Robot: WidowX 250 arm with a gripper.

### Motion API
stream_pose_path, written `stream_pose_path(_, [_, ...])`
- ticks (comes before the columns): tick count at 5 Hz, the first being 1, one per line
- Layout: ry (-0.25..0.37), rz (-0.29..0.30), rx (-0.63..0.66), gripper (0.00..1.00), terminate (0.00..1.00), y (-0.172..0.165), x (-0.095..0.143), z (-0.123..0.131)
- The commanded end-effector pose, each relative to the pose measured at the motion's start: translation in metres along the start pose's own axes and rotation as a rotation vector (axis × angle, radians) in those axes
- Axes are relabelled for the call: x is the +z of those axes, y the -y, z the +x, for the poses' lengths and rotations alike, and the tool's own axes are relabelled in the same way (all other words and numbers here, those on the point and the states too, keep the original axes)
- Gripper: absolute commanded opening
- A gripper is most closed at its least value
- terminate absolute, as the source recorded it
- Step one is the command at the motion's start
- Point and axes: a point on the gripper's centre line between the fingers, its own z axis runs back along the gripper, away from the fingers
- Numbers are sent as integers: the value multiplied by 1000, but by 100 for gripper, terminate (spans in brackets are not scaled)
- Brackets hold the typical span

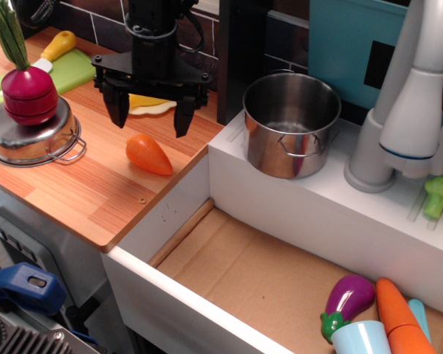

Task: Put carrot in pot or pan

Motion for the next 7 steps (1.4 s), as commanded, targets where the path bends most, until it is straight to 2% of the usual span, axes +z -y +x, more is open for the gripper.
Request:
stream_pose_path(1, [31,-28,47,100,0,-2,-7,8])
stream_pose_path(6, [29,-79,83,100,0,-7,-50,-2])
stream_pose_path(7, [37,-81,82,0,0,-3,-55,-1])
